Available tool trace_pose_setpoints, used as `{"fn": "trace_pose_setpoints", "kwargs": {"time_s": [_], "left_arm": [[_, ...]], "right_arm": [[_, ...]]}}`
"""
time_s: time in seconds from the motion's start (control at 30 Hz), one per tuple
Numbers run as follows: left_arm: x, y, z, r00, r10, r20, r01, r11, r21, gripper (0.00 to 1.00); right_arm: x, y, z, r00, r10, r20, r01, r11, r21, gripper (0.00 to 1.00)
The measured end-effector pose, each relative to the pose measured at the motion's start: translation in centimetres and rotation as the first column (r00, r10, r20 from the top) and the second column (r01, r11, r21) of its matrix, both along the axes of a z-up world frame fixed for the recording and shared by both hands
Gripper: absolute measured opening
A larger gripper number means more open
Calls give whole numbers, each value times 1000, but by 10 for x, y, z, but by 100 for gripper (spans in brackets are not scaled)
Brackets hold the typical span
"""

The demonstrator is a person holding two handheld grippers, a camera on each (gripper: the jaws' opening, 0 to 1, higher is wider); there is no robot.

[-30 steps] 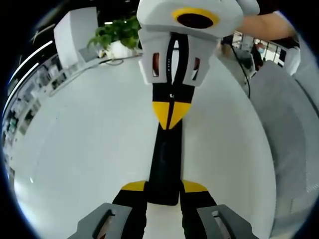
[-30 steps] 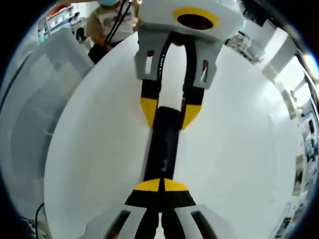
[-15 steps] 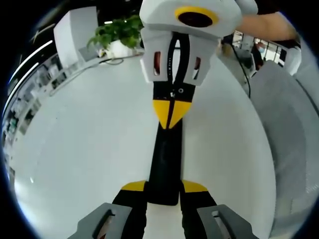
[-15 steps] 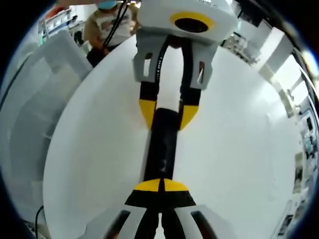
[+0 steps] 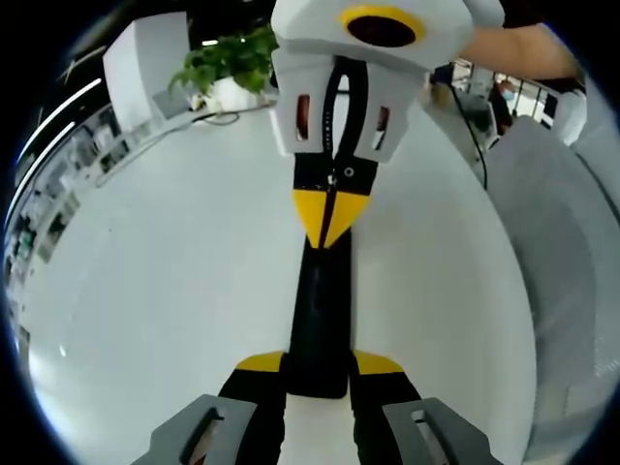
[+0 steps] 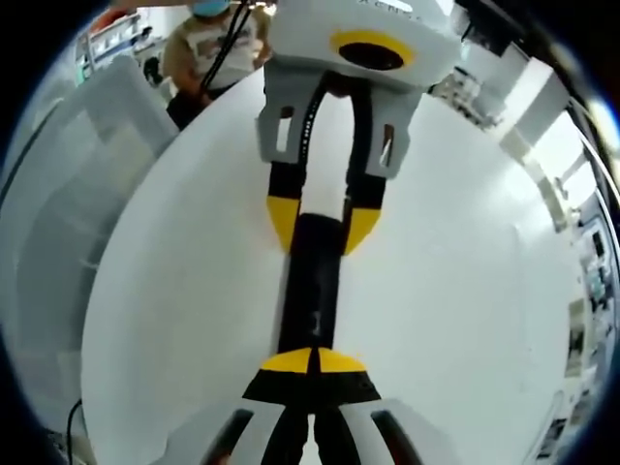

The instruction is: Press the specified remote control buttons in sequence, fully releasing each button before pressing the next.

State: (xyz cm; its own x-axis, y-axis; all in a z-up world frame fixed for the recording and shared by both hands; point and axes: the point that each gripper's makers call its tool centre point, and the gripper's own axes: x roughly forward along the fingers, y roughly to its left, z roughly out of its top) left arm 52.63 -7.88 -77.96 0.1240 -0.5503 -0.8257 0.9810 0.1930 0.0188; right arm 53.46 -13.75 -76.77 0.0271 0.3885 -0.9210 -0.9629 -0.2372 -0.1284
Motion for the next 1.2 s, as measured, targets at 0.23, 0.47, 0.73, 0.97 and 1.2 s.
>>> {"fn": "trace_pose_setpoints", "kwargs": {"time_s": [0.23,0.47,0.73,0.97,1.2], "left_arm": [[0,0,0,1000,-3,-1,3,1000,0,24],[0,0,0,1000,-6,0,6,1000,-1,24],[0,0,0,1000,-8,1,8,1000,-1,24],[0,0,0,1000,-7,1,7,1000,-4,24],[1,0,0,1000,-6,1,6,1000,-3,24]], "right_arm": [[2,2,10,1000,-6,1,6,1000,15,0],[6,6,19,1000,-10,3,10,999,34,0],[8,9,22,1000,-6,-4,6,999,36,0],[9,9,22,1000,1,-23,0,1000,25,0],[10,12,22,1000,14,-28,-13,1000,22,0]]}}
